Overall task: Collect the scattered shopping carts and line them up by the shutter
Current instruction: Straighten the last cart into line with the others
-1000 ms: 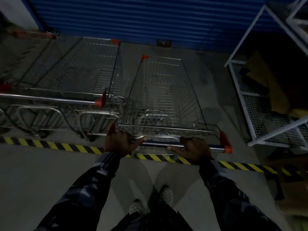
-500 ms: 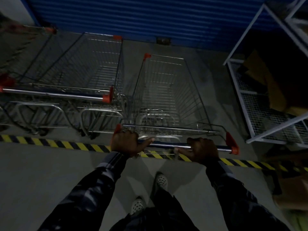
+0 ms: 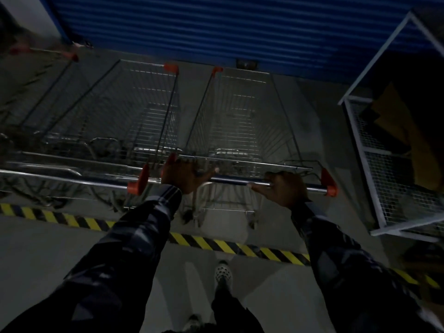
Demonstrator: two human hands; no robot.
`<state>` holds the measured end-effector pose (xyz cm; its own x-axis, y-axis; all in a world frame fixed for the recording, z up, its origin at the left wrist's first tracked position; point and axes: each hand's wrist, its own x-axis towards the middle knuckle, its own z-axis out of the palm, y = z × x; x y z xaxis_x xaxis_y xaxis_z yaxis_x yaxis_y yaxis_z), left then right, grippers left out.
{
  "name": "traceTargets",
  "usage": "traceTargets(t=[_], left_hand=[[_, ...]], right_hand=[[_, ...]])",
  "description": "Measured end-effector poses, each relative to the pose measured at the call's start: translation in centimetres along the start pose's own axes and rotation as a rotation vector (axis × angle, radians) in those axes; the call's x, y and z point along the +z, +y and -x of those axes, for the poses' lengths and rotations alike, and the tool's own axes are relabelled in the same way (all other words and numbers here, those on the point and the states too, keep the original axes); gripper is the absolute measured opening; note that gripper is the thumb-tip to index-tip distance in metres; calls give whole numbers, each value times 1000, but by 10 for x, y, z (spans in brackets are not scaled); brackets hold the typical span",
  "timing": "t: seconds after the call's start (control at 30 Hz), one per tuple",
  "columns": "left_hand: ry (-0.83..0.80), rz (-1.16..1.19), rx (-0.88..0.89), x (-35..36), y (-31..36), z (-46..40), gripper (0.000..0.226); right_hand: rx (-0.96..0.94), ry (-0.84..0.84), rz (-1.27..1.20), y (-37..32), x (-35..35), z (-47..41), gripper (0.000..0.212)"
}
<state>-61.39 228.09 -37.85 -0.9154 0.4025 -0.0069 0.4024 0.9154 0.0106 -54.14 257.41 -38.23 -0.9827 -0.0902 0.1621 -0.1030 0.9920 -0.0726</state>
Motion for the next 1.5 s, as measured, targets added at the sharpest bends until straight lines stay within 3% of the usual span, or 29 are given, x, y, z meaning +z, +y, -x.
traceTargets(t=[0.1, 0.17, 0.3, 0.53, 0.67, 0.8, 0.93, 1.03, 1.17, 1.27, 1.4, 1.5], left_hand=[[93, -2, -39, 2, -17, -53, 86], [12, -33, -83, 4, -26, -86, 89], [-53, -103, -100, 1, -39, -135, 108], [-91, -35, -169, -2, -43, -154, 105], [-85, -58, -149, 5, -44, -150, 110], [-152, -51, -138, 7, -37, -130, 100], [-208, -40, -101, 8, -33, -103, 109], [-189, -27, -69, 18, -34, -80, 108], [-138, 24, -16, 25, -28, -47, 102], [-156, 138, 9, 21, -19, -19, 113], [-205, 79, 20, 7, -10, 14, 123], [-212, 74, 20, 6, -13, 22, 114]], right_hand=[[15, -5, -22, 9, 3, -58, 75], [47, -58, -61, 17, 6, -91, 68], [78, -92, -76, 28, 13, -143, 77], [101, -123, -105, 37, 21, -176, 81], [81, -93, -53, 36, 21, -165, 87], [111, -143, -63, 29, 14, -140, 80], [156, -151, -106, 19, 10, -102, 74], [204, -106, -78, 3, 12, -68, 83], [346, -223, -65, -13, 13, -31, 94], [363, -279, -86, -16, 6, -7, 96], [317, -261, -91, -28, -8, 20, 70], [332, -249, -112, -37, -12, 27, 72]])
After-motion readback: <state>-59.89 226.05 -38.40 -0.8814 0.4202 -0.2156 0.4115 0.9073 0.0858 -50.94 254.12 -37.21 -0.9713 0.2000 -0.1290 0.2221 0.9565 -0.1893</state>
